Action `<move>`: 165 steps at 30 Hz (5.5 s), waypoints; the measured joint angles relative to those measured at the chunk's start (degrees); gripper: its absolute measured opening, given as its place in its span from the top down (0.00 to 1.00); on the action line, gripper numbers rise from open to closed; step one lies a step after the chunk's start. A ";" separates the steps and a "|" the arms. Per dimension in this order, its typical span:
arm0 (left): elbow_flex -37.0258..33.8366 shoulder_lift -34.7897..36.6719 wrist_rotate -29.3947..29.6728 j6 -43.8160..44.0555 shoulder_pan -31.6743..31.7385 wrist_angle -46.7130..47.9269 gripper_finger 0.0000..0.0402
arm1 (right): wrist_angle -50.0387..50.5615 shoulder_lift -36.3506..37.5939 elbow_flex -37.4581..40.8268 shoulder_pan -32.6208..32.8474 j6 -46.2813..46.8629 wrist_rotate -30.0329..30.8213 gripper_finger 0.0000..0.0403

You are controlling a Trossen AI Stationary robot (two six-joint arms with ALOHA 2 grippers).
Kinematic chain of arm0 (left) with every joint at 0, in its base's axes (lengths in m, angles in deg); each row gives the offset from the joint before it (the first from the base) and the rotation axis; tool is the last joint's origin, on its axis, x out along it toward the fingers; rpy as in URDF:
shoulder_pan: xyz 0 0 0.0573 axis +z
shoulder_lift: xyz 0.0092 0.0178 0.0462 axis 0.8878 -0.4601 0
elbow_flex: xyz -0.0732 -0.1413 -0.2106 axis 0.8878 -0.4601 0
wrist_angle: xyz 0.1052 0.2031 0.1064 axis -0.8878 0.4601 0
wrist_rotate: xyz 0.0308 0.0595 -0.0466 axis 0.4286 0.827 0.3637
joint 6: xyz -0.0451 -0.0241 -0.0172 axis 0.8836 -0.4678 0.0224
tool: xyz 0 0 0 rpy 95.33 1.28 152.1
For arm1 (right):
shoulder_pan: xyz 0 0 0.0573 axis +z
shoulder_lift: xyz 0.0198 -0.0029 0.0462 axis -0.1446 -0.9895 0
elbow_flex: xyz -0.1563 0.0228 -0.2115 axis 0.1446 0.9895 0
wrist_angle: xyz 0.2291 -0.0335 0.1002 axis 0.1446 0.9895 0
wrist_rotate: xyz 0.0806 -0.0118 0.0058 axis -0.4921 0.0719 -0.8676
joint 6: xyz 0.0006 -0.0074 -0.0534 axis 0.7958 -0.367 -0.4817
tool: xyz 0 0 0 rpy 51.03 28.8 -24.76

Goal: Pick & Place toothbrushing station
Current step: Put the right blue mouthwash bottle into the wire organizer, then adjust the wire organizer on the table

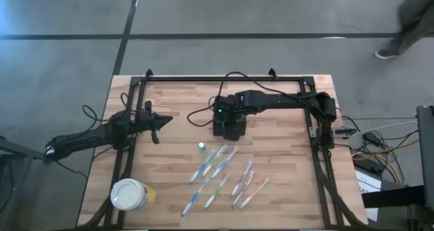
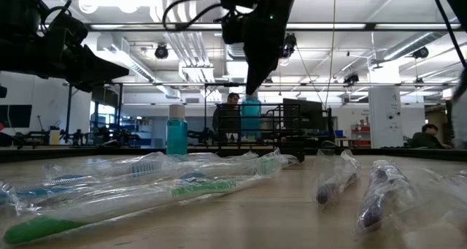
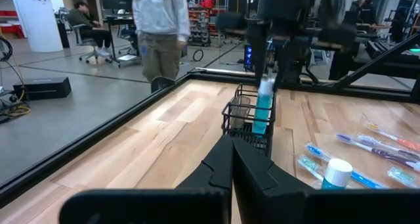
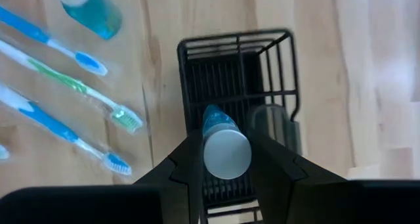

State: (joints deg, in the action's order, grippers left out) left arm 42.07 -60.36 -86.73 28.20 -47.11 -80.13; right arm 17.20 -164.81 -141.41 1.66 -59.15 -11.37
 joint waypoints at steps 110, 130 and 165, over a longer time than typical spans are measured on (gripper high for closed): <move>0.00 -2.10 -0.76 1.11 0.02 -0.96 0.99 | -10.37 11.99 22.91 1.60 -4.82 2.47 0.58; 0.00 -2.10 -0.79 1.22 0.02 -0.94 0.99 | -10.54 12.02 22.93 -0.26 -9.74 2.96 0.80; 0.00 -2.10 -0.81 1.31 0.02 -0.89 0.99 | -9.31 12.03 23.04 -0.26 -9.36 1.32 0.95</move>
State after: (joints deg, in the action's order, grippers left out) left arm 42.07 -62.46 -87.54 29.51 -47.10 -81.02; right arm 7.89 -152.78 -118.38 1.39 -68.51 -10.05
